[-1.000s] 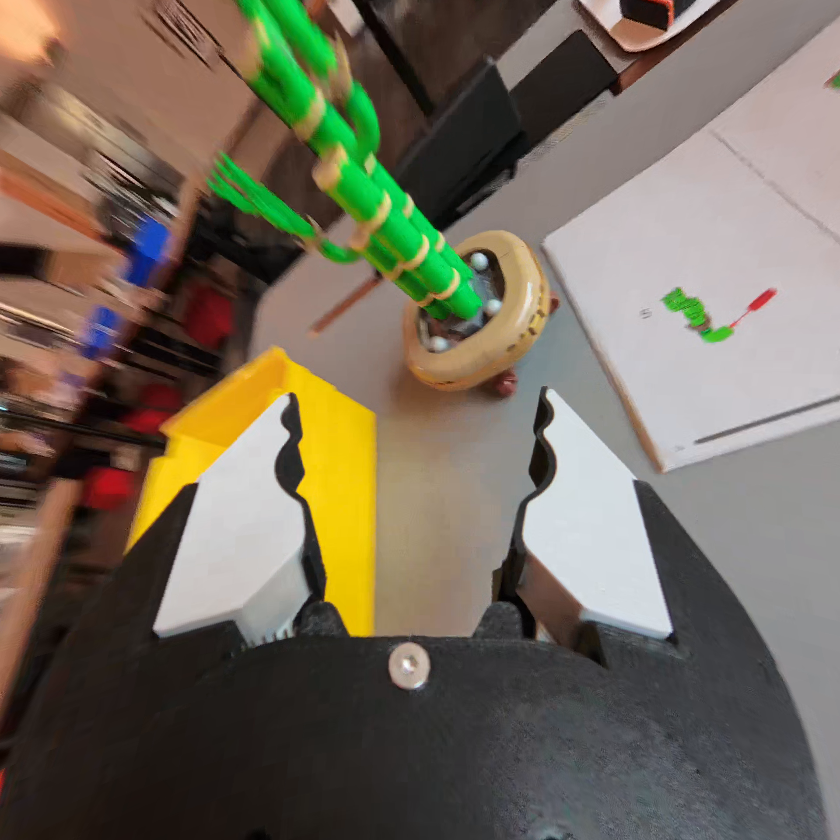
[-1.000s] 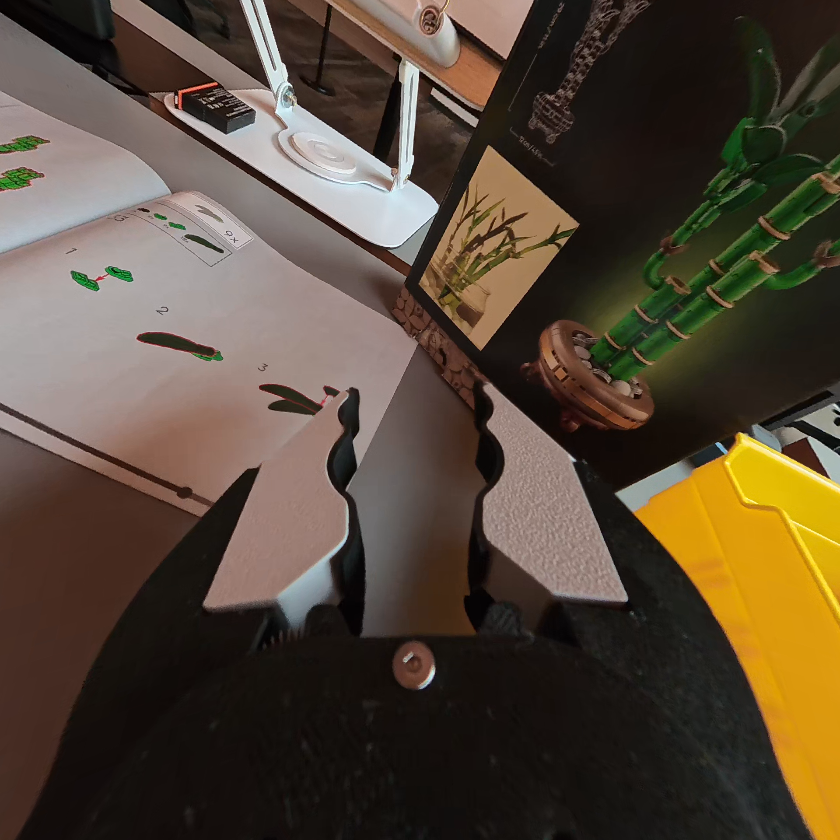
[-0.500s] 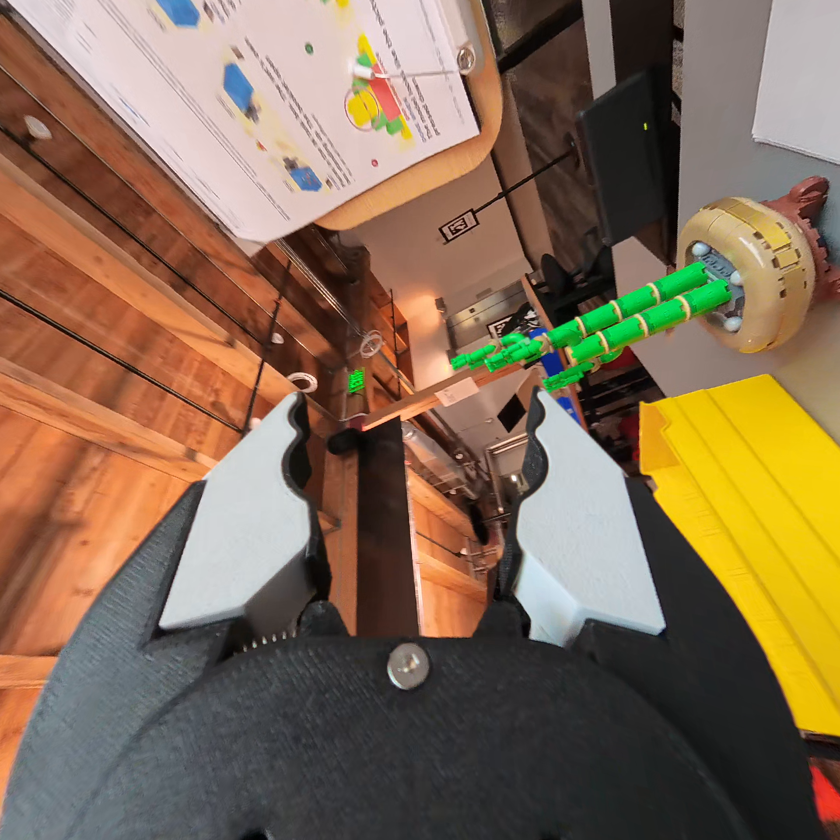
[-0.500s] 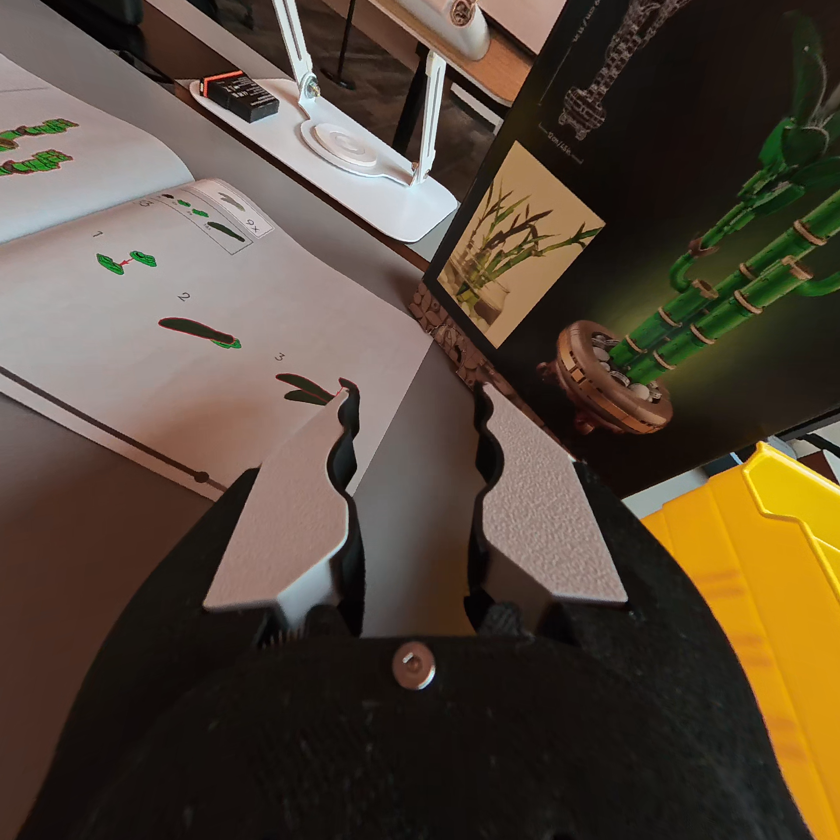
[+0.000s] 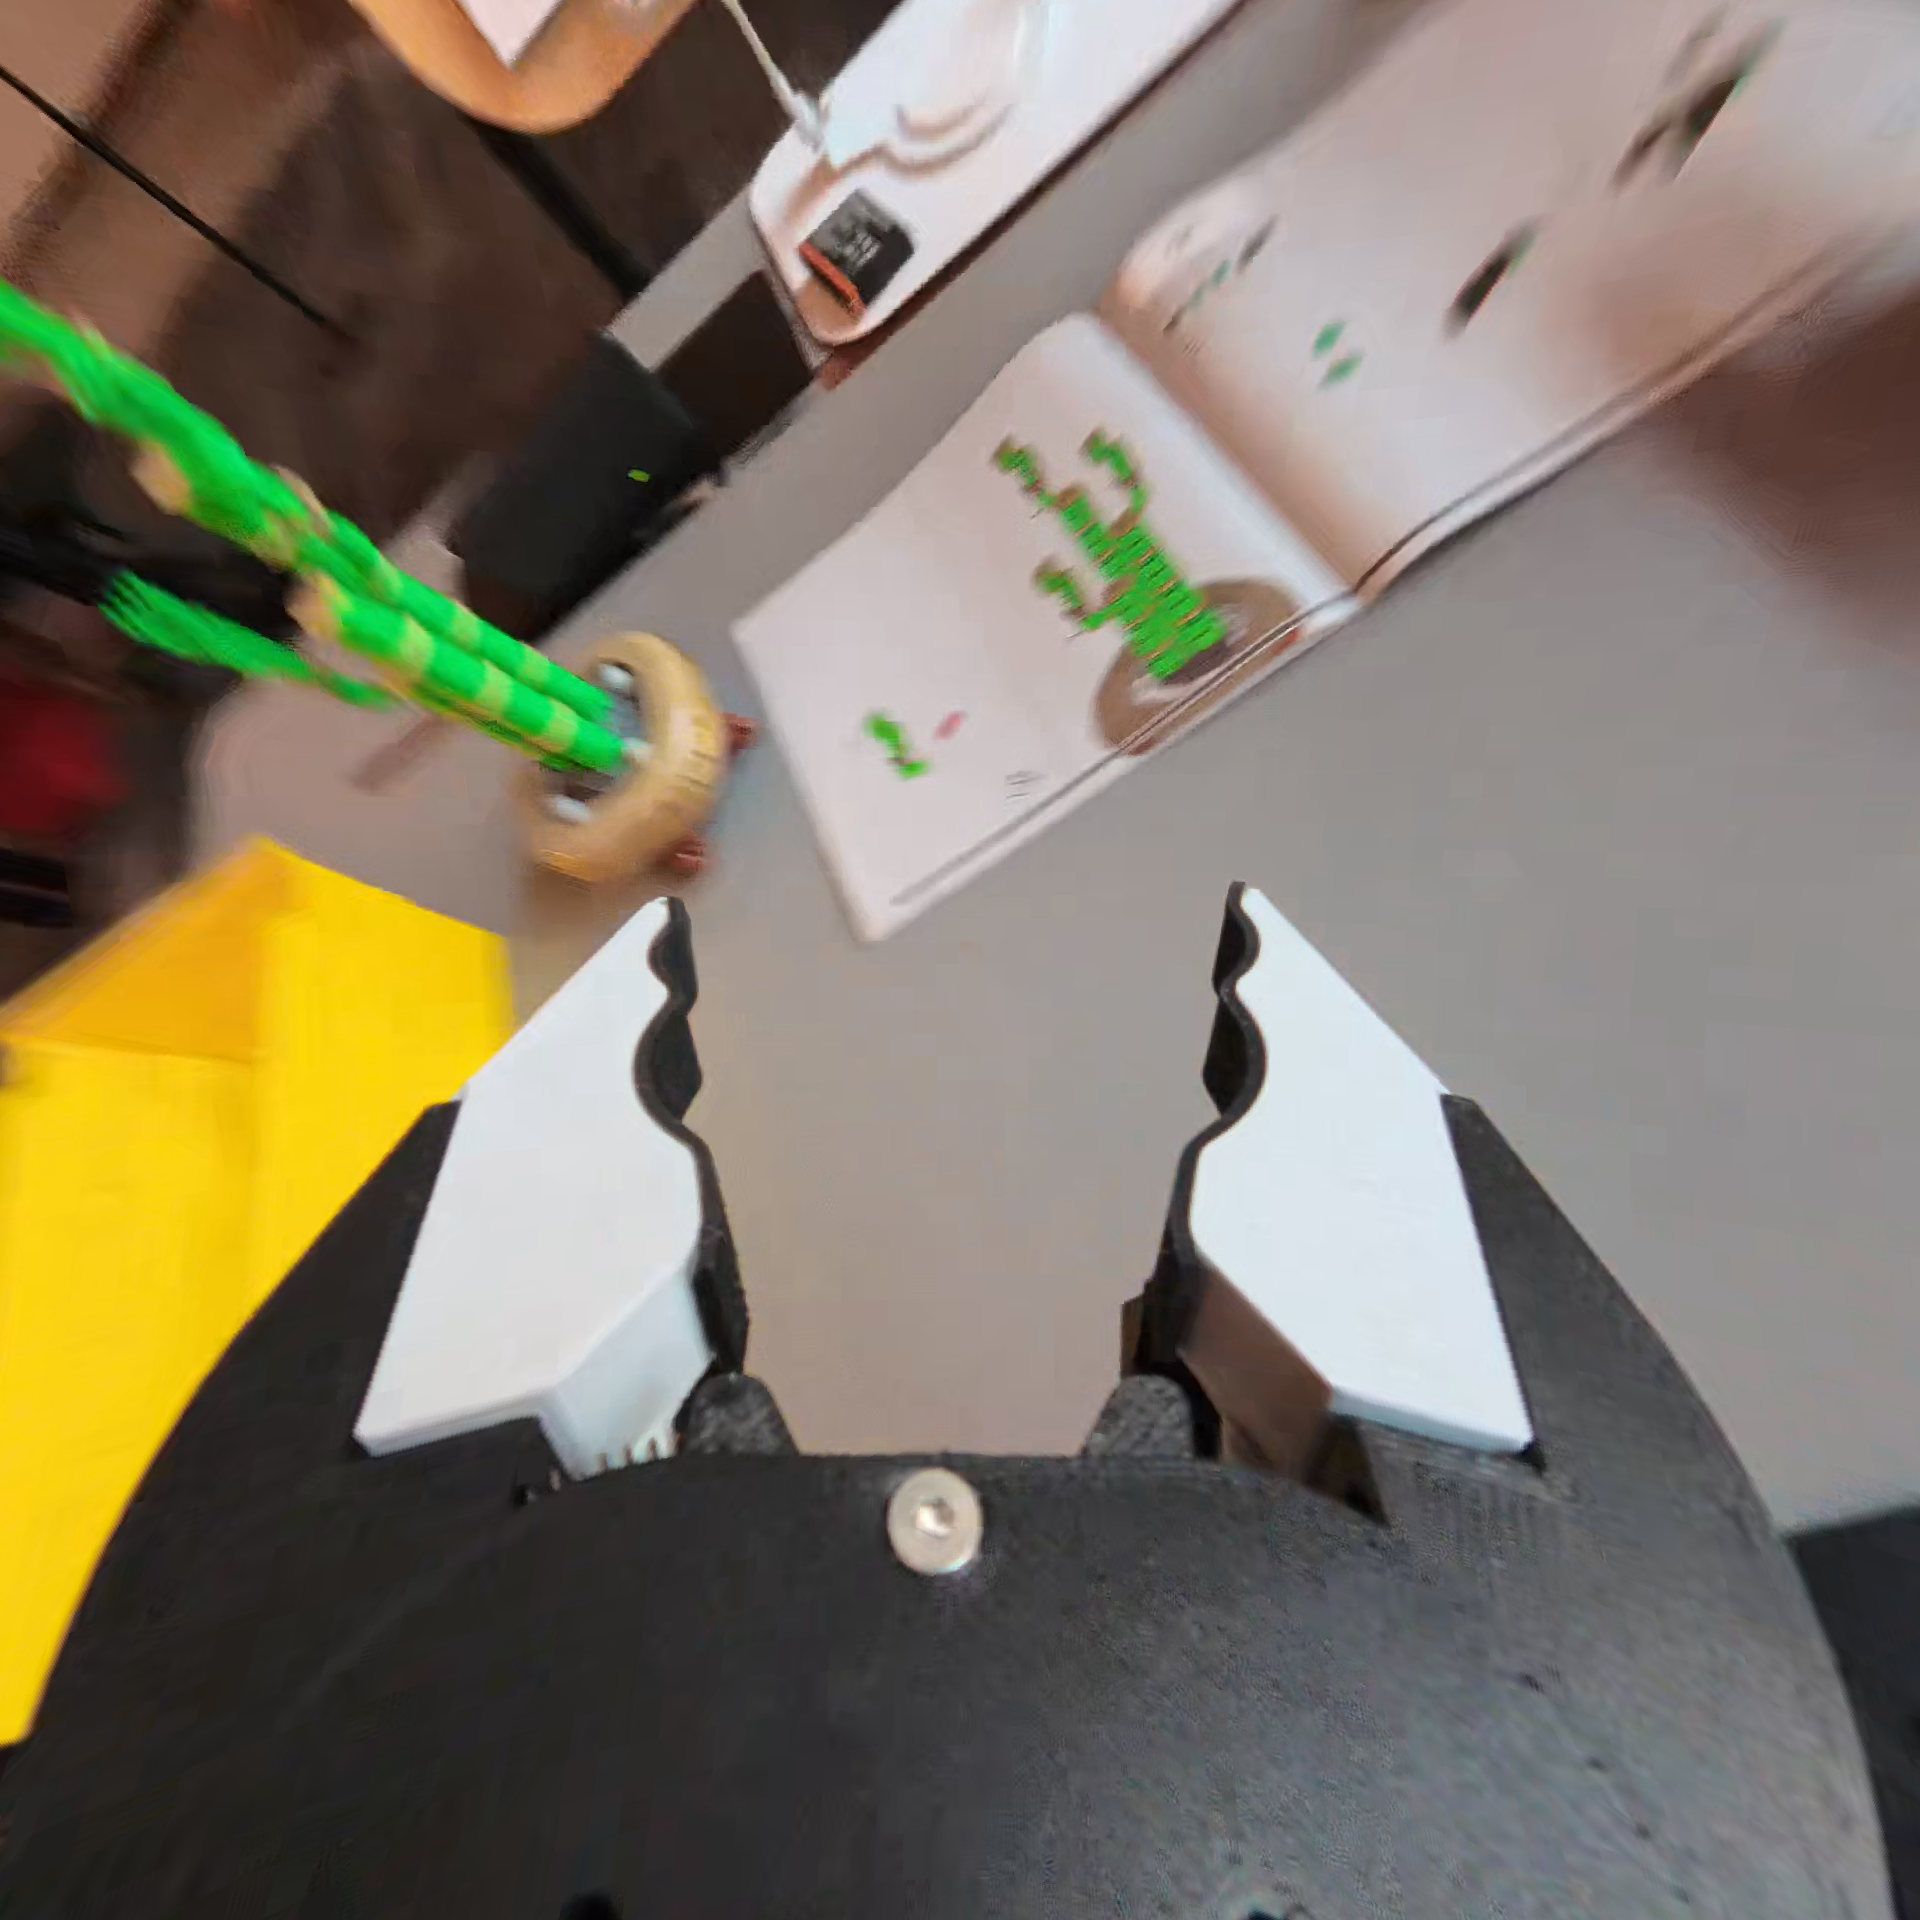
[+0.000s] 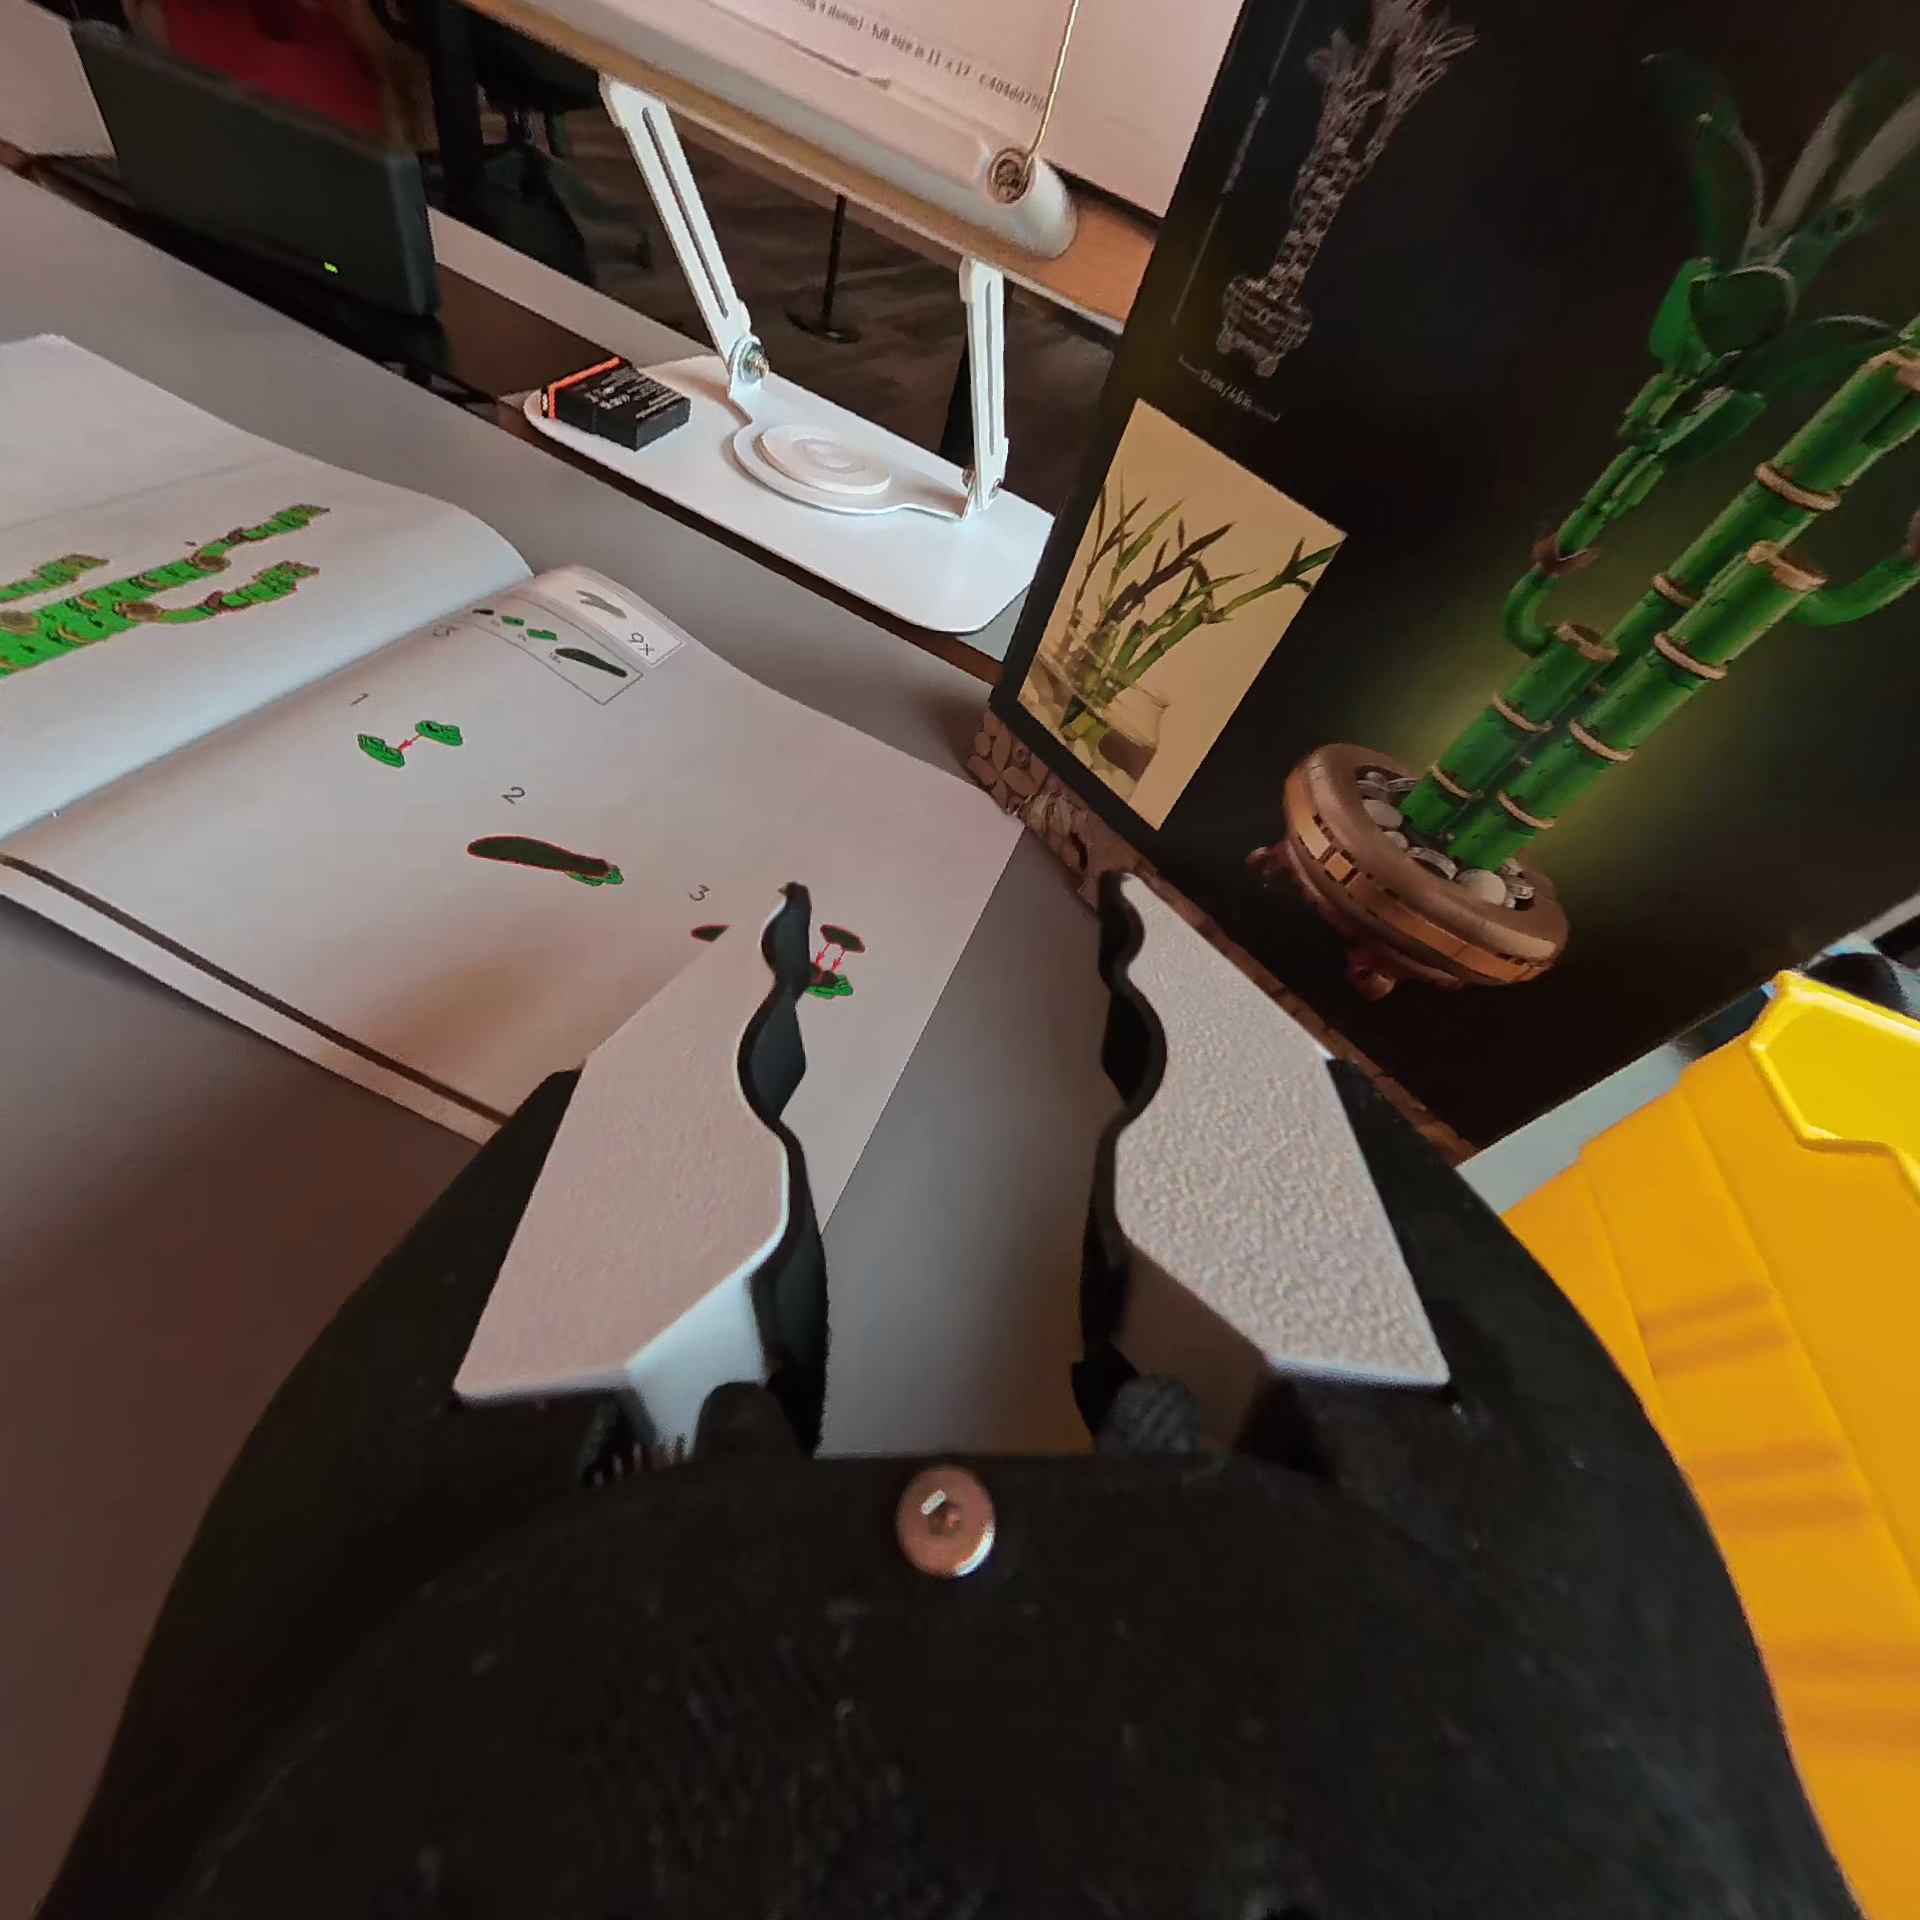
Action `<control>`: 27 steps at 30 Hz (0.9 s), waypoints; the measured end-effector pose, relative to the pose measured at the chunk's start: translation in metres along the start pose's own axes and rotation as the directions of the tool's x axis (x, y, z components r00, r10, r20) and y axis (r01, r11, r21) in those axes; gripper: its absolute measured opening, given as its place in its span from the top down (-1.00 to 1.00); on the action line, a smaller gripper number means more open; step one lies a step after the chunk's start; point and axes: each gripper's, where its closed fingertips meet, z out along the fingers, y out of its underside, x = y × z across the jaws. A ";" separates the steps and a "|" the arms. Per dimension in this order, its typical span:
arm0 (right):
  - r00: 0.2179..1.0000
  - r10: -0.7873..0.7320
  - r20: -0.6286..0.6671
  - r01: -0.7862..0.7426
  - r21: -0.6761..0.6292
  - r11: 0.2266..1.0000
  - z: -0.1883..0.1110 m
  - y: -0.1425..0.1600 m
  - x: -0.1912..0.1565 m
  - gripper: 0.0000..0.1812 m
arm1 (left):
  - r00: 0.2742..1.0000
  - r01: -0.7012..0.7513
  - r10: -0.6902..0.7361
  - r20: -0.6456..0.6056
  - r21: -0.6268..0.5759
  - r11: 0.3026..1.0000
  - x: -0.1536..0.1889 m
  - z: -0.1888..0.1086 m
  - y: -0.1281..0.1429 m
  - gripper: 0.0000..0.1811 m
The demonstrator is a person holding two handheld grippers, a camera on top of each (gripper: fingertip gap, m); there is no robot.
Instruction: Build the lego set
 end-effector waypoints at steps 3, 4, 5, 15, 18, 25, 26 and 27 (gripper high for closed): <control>0.999 0.001 0.034 -0.004 0.064 0.998 -0.003 -0.009 -0.007 0.27 | 0.914 0.402 -0.382 -0.136 0.194 0.895 -0.007 -0.020 0.022 -0.11; 0.998 -0.010 0.061 0.004 0.100 0.995 -0.005 -0.014 -0.013 0.23 | 0.854 0.520 -0.491 -0.173 0.258 0.814 -0.017 -0.030 0.031 -0.11; 0.997 -0.034 0.076 0.024 0.130 0.991 -0.007 -0.019 -0.018 0.22 | 0.783 0.622 -0.581 -0.225 0.329 0.711 -0.029 -0.043 0.039 -0.08; 0.996 -0.083 0.034 0.074 0.217 0.973 -0.013 -0.031 -0.015 0.33 | 0.746 0.451 -0.550 0.376 0.322 0.832 -0.199 -0.081 0.187 -0.02; 0.999 -0.013 0.042 0.004 0.199 0.980 -0.009 -0.025 -0.006 0.33 | 0.817 0.472 -0.518 0.252 0.222 0.853 -0.197 -0.047 0.198 0.10; 0.992 0.095 0.083 -0.112 0.228 0.967 -0.011 -0.025 0.003 0.28 | 0.877 0.385 -0.397 0.272 0.099 0.918 -0.211 -0.009 0.215 0.23; 0.991 0.101 0.085 -0.118 0.228 0.967 -0.011 -0.025 0.004 0.28 | 0.887 0.378 -0.388 0.250 0.087 0.922 -0.208 -0.004 0.215 0.36; 0.991 0.104 0.086 -0.121 0.229 0.966 -0.010 -0.025 0.004 0.28 | 0.898 0.367 -0.374 0.230 0.075 0.927 -0.205 0.000 0.215 0.53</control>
